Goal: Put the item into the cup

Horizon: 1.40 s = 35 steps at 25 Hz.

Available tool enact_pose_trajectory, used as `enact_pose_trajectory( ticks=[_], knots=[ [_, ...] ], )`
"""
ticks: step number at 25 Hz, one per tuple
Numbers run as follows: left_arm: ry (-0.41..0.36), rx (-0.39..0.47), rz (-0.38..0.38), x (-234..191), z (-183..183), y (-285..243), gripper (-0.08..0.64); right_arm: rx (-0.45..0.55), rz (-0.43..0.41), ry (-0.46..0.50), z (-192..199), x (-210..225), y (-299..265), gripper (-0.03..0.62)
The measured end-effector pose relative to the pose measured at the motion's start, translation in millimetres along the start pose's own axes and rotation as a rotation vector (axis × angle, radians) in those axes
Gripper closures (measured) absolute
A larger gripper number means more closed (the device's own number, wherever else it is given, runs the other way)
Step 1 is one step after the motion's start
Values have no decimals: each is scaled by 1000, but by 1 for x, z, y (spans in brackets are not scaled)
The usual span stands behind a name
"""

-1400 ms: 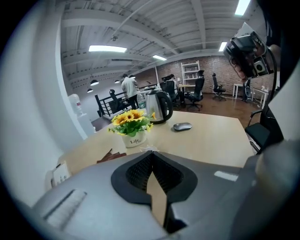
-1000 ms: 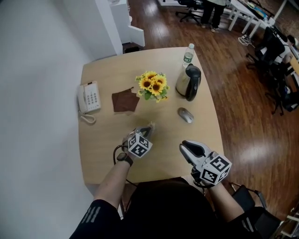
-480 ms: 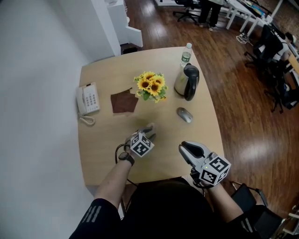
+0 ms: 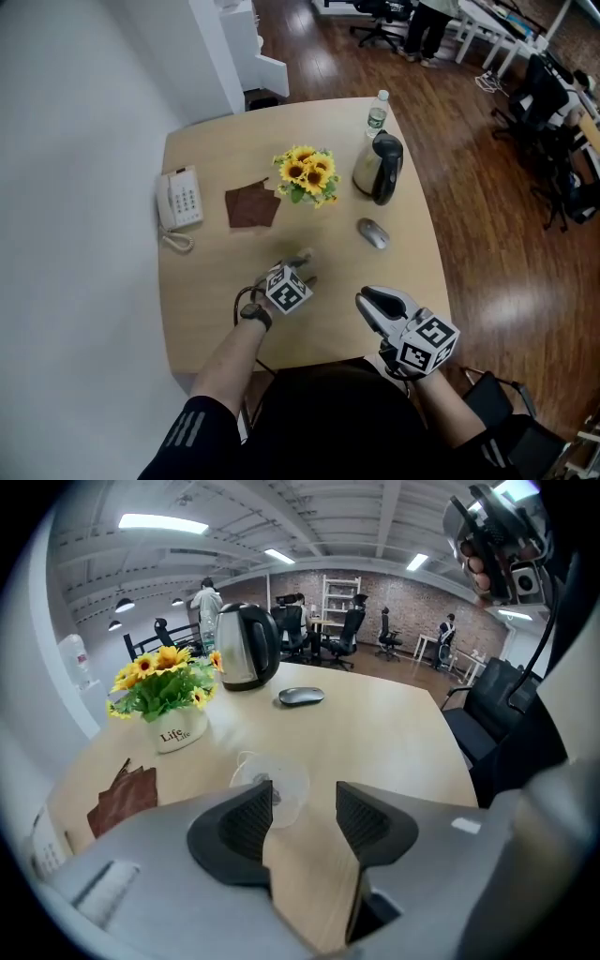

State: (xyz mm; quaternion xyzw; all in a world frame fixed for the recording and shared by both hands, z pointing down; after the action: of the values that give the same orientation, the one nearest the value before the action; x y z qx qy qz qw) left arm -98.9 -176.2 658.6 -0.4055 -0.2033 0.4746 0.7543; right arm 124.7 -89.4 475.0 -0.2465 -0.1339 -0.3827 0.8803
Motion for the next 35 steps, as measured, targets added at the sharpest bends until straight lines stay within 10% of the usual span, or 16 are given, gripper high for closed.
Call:
enact_pose_trajectory(
  ticks=[15,35],
  knots=[
    [-27,-101,42,-5,-2,-18,342,-11,29,-24,14,-2,6,517],
    [81,364,-74,43,7,145,344,71,-35,58,3,-37,6,584]
  ],
)
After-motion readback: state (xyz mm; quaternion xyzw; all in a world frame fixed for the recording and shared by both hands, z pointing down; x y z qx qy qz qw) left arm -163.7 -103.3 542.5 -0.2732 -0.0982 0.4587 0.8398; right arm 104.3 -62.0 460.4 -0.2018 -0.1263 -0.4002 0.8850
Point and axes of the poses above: the fingertips, and each gripper's own axes: y backward along the fingers, x to its right, z out of its underside, the point moved 10 cm from there along y, backward along the fingers, and after that the axes turned 7 degrees about z, right-handed, at the moved point
